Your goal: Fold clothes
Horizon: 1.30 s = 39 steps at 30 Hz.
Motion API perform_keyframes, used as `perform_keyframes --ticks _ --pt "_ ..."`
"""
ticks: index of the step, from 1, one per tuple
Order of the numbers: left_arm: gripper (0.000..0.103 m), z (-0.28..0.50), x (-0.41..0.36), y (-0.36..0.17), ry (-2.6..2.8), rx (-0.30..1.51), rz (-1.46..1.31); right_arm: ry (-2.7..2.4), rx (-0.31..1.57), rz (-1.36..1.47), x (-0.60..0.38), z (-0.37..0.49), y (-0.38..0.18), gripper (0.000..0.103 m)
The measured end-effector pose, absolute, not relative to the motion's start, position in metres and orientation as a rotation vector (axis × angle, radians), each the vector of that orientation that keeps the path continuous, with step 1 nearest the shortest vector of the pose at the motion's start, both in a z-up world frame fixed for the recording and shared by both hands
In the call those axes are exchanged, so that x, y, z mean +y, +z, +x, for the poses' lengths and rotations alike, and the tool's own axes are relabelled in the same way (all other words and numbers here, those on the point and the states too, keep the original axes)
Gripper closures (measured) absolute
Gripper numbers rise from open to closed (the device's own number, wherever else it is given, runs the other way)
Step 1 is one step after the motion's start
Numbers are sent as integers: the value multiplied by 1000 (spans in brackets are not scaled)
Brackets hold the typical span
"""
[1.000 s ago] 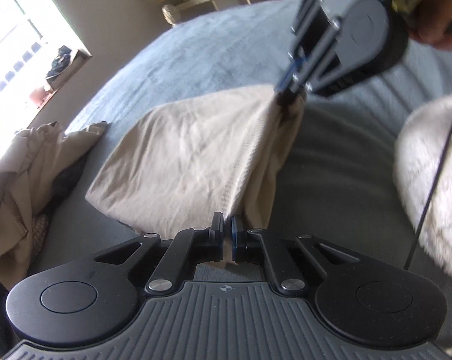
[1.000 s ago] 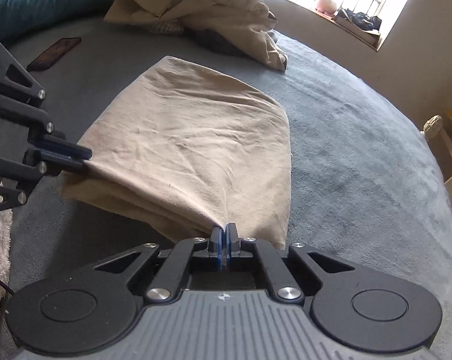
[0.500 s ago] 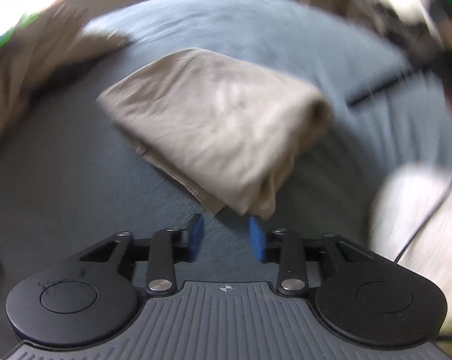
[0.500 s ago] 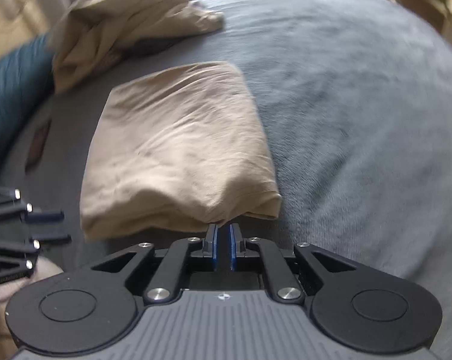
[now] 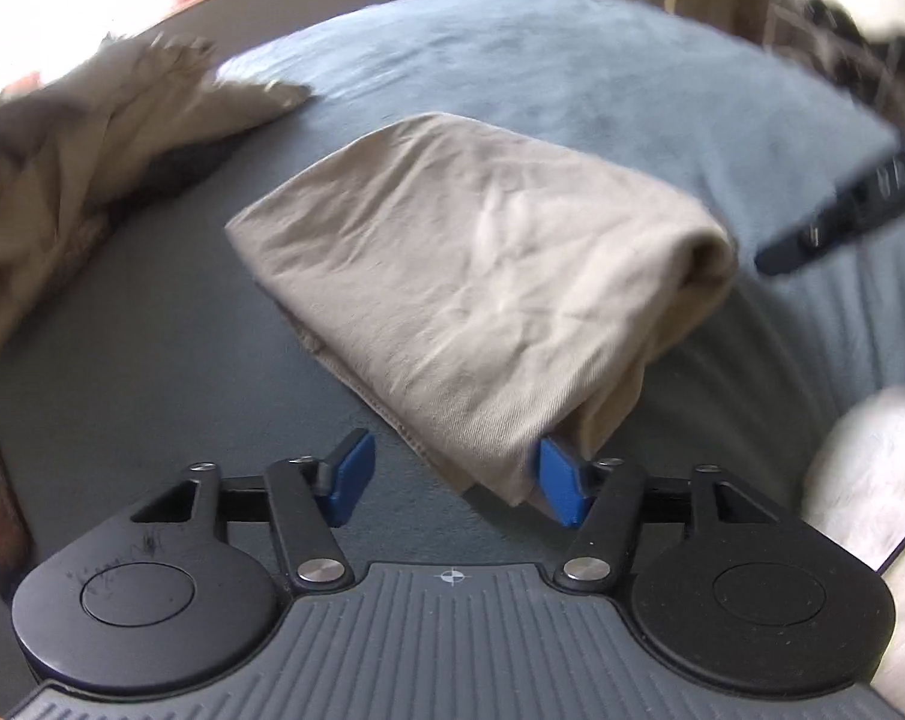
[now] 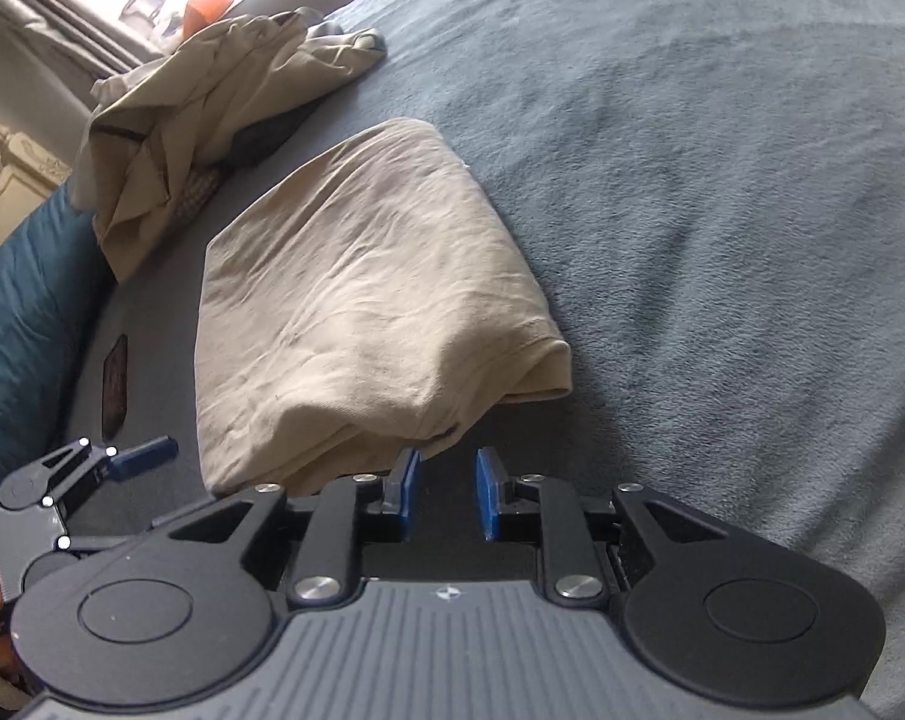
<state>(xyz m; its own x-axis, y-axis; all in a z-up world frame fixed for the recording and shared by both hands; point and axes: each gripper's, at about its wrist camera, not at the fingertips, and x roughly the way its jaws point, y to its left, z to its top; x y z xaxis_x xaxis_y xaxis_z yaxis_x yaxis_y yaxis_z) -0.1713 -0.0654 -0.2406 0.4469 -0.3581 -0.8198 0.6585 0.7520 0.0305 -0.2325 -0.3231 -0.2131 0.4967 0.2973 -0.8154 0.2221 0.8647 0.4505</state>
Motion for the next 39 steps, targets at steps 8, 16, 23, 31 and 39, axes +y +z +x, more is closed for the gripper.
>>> perform_keyframes --ticks 8,16,23,31,39 --pt "43 -152 -37 -243 -764 1076 72 9 1011 912 -366 -238 -234 80" --pt "37 -121 -2 -254 -760 1209 -467 -29 897 1494 -411 -252 -283 64" --pt "42 -110 -9 -271 -693 1277 -531 -40 932 1647 -404 -235 -306 61" --pt "63 -104 -28 -291 -662 1344 -469 -23 976 1710 -392 -218 -324 60" --pt "86 -103 -32 -286 -677 1305 -344 51 899 1465 -388 -215 -290 89"
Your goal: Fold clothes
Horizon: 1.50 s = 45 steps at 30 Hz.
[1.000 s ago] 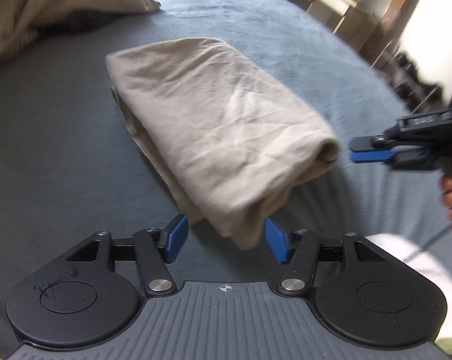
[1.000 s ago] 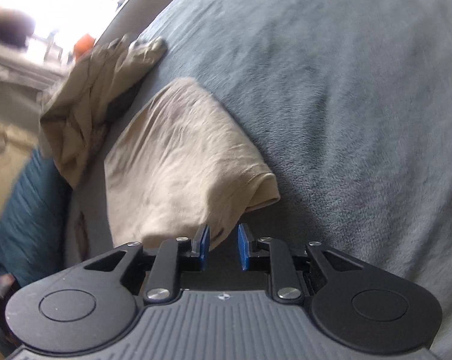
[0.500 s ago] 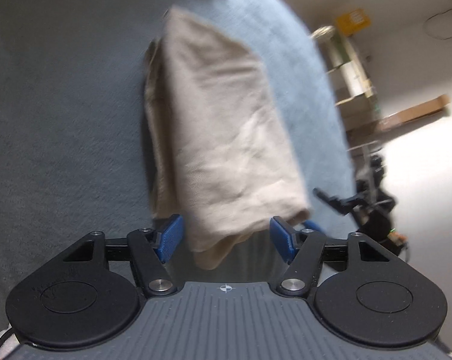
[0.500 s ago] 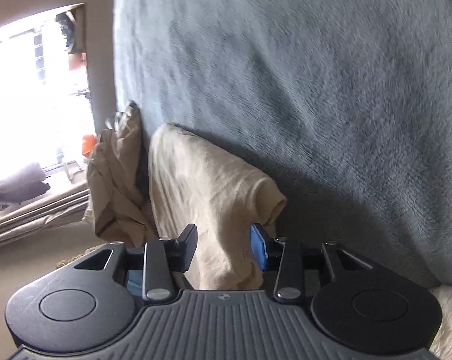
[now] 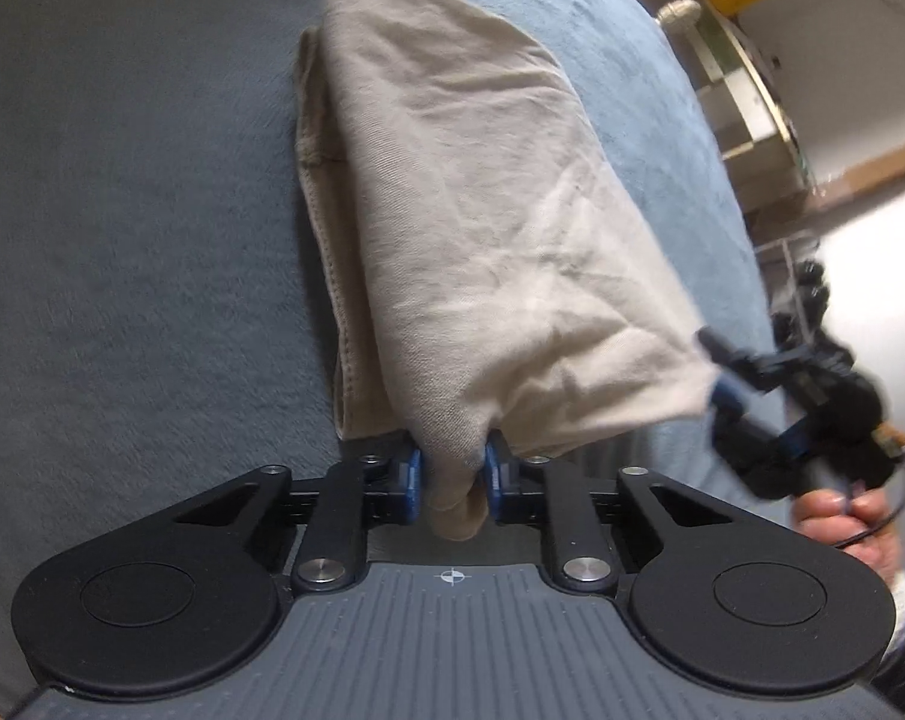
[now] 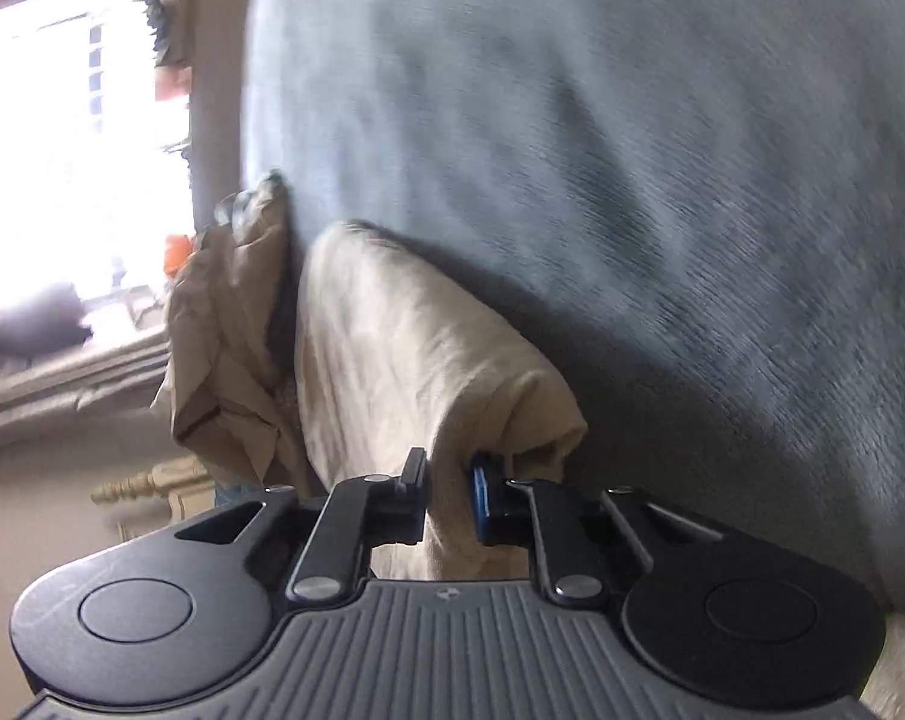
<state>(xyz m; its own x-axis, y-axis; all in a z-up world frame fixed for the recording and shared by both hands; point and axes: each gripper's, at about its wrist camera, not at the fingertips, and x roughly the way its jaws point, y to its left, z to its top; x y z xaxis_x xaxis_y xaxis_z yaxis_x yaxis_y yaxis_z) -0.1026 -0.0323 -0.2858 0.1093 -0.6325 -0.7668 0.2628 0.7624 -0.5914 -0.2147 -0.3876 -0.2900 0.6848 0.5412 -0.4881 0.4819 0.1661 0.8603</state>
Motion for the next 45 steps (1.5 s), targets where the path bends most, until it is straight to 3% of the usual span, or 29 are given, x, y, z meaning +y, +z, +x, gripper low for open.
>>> perform_keyframes --ticks 3,9,11,13,18,22,27,31,34,39,45 --pt "87 -105 -34 -287 -692 1305 -282 35 909 1362 -388 -218 -288 90" --pt "84 -110 -33 -284 -714 1296 -180 -25 934 1465 -398 -228 -322 88" --pt "79 -112 -33 -281 -727 1286 -145 -54 934 1502 -404 -234 -324 68" --pt "70 -114 -31 -278 -735 1292 -113 -102 926 1524 -414 -242 -324 57" --pt "64 -119 -15 -263 -710 1270 -65 -197 883 1498 -440 -262 -311 57" --pt "64 -120 -1 -240 -614 1135 -77 -222 866 1325 -441 -253 -281 58" --pt "63 -112 -10 -210 -568 922 -56 -131 846 973 -407 -216 -231 61" --pt "59 -111 -43 -210 -694 890 1 -10 874 588 -352 -180 -197 62" --pt "59 -122 -70 -223 -766 880 99 49 870 287 -303 -166 -187 72" --pt "60 -146 -89 -260 -762 905 283 94 917 -49 -252 -164 -208 75" --pt "59 -149 -84 -264 -768 883 299 72 1026 -58 -259 -156 -245 75"
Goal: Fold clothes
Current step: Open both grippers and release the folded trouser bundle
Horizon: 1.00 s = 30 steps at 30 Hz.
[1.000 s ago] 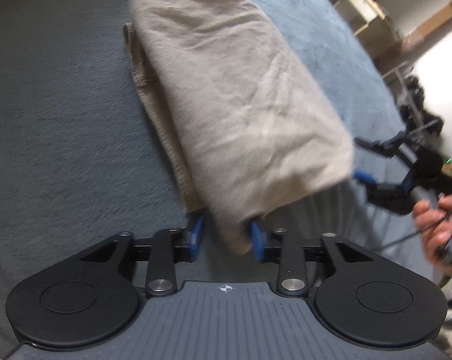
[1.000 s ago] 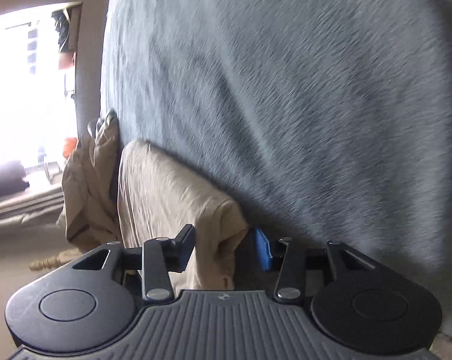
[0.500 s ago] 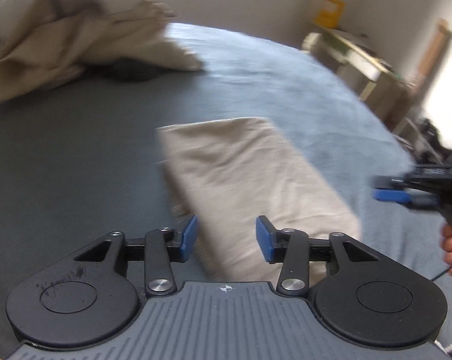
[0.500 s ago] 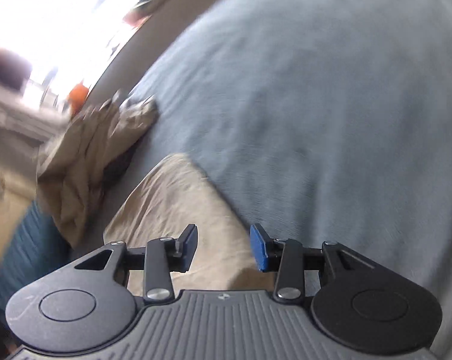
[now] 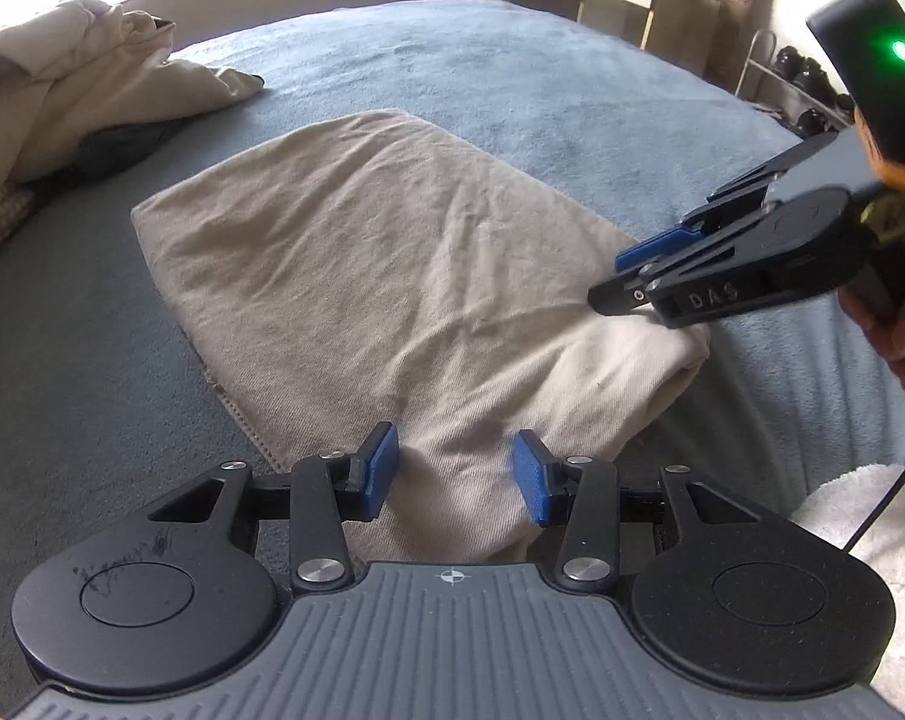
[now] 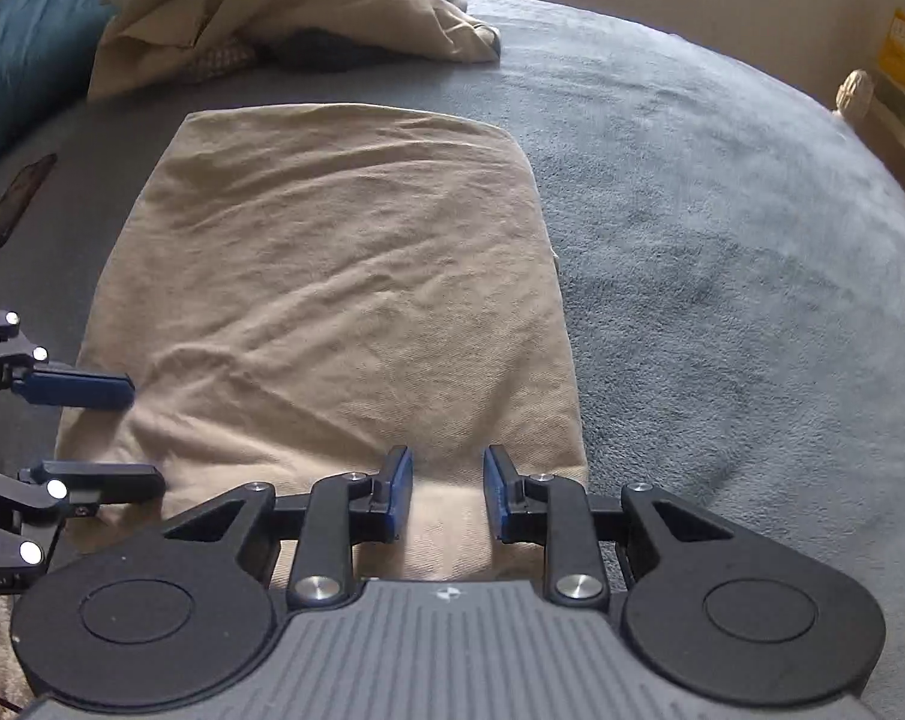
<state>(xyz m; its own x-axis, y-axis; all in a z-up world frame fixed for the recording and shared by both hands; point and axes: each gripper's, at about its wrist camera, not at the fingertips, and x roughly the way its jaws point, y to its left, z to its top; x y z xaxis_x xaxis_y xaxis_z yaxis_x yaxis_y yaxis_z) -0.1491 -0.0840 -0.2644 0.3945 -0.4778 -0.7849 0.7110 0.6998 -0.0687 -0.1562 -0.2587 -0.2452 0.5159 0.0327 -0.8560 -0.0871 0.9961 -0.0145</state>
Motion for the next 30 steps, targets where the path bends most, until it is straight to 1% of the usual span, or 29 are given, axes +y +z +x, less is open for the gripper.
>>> perform_keyframes --ticks 3,6,7,10,12,14,17,20,22,24,25,27,30 --pt "59 -145 -81 -266 -770 887 270 60 1037 -23 -261 -149 -230 75" --pt "59 -145 -82 -266 -773 884 268 91 948 -29 -258 -150 -208 75" --pt "59 -145 -83 -266 -774 883 270 91 950 -35 -257 -148 -209 75" --pt "59 -144 -83 -267 -786 886 261 77 1059 -79 -256 -142 -243 75" --pt "59 -143 -83 -266 -785 884 270 70 1065 -42 -262 -141 -247 75" --pt "59 -143 -81 -267 -788 882 268 56 1053 -12 -264 -137 -234 76" --pt "59 -142 -80 -267 -794 884 266 64 970 14 -264 -124 -208 76" --pt "59 -141 -80 -266 -796 888 260 63 927 42 -265 -101 -203 76" --pt "59 -141 -79 -266 -800 888 253 56 965 56 -268 -87 -222 76" --pt "59 -140 -79 -266 -804 887 249 45 1053 30 -271 -82 -255 77" --pt "59 -140 -78 -266 -806 886 247 49 1049 46 -274 -83 -262 76" --pt "59 -140 -77 -267 -812 882 242 51 1058 72 -278 -78 -253 76" --pt "59 -140 -75 -267 -822 877 237 67 984 127 -283 -63 -229 76"
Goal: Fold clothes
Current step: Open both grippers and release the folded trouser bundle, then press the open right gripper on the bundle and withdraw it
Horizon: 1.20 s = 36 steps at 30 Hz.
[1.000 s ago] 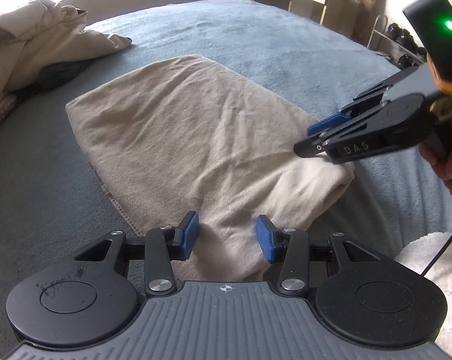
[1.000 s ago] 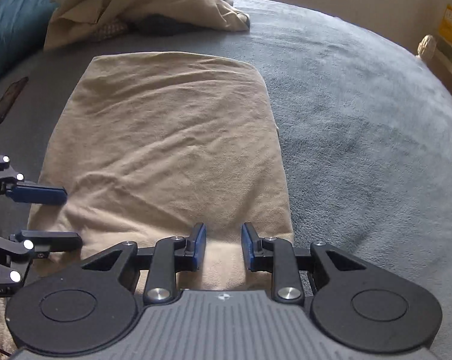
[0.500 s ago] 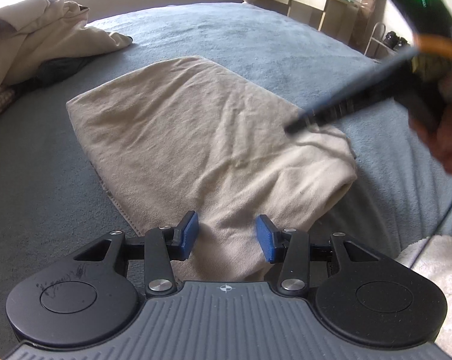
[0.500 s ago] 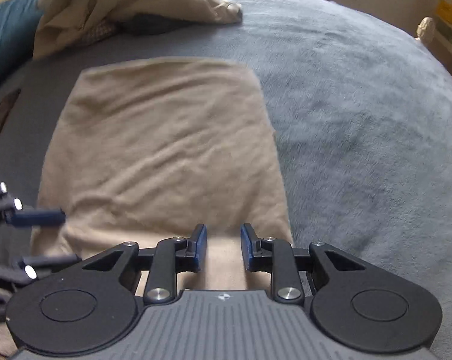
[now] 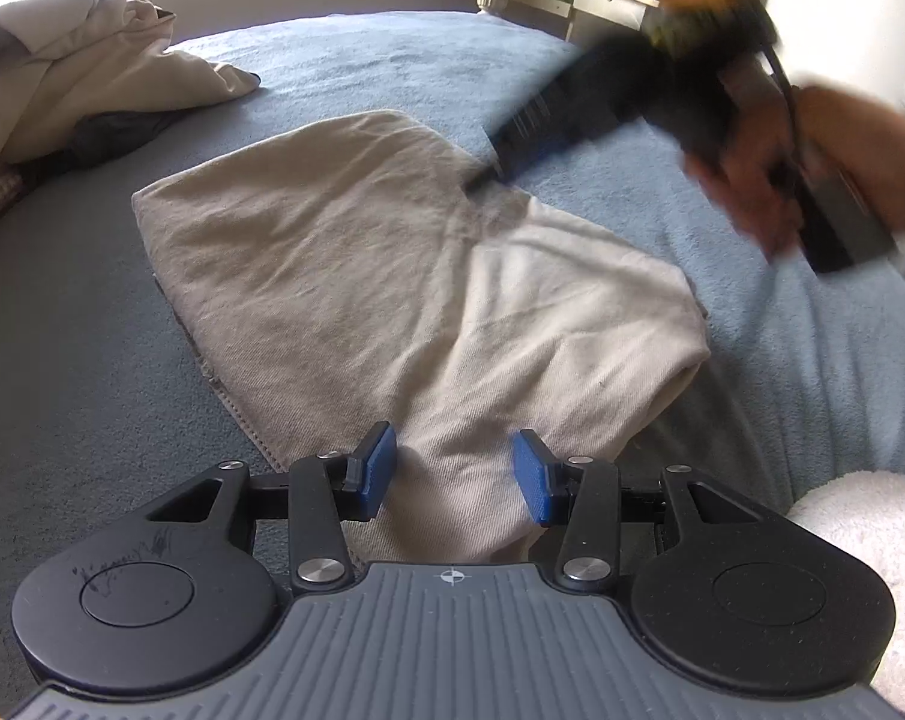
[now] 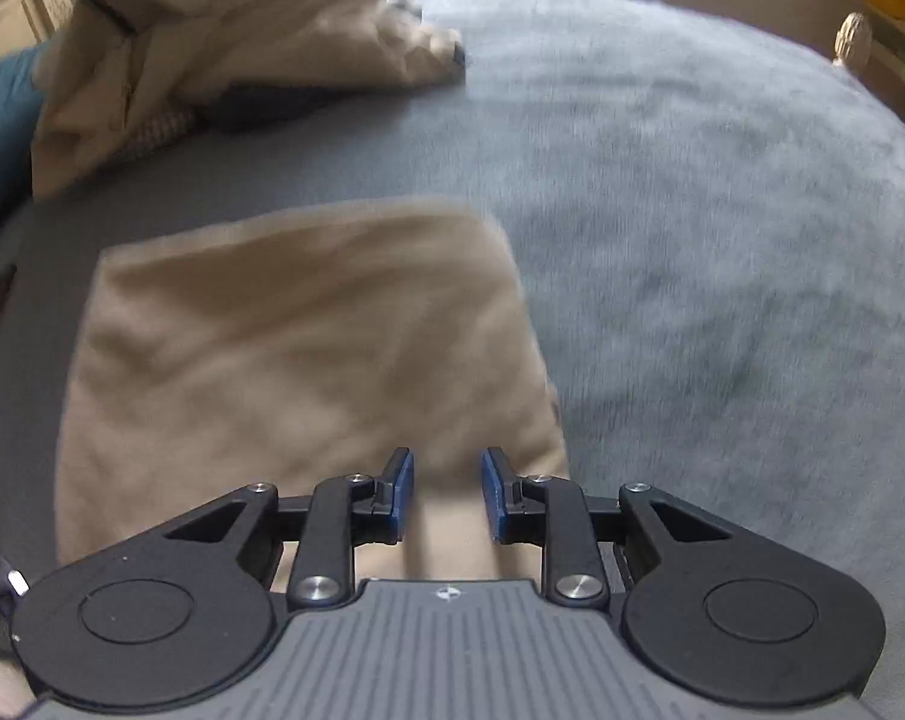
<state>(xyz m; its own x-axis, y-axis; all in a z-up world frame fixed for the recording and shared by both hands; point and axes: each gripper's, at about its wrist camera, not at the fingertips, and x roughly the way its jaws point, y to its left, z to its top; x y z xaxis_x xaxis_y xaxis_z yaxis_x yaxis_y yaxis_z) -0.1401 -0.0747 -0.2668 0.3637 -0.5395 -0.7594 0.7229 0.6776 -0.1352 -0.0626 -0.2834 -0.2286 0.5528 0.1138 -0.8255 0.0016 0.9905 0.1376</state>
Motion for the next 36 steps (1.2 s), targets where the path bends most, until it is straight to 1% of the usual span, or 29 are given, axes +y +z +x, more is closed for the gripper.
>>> perform_keyframes --ticks 4,7,8,11,13,16,19,20,22,26,31,34,36 --pt "59 -140 -72 -267 -832 877 230 91 931 167 -283 -25 -224 76" --pt "59 -139 -72 -267 -836 873 226 95 993 153 -281 -3 -256 77" --pt "59 -139 -72 -267 -837 875 221 94 997 155 -280 -2 -257 77" --pt "59 -138 -69 -267 -846 880 197 89 987 156 -279 -1 -249 75" --pt "59 -137 -68 -268 -855 875 194 110 940 128 -275 -7 -235 75" --pt "59 -139 -68 -268 -856 867 191 124 919 133 -274 -4 -231 75" --pt "58 -140 -68 -267 -856 855 200 103 985 158 -278 10 -260 75" --pt "58 -140 -68 -267 -856 854 199 104 975 191 -282 12 -266 76" --pt "58 -140 -67 -267 -856 857 189 94 974 197 -281 16 -264 75" --pt "58 -141 -66 -268 -858 850 184 125 926 144 -266 9 -239 74" --pt "55 -144 -66 -269 -858 841 180 423 847 153 -229 -2 -215 74" --pt "53 -145 -67 -270 -860 838 180 537 912 113 -195 7 -231 74" --pt "52 -145 -67 -271 -853 838 181 508 947 86 -180 16 -249 75"
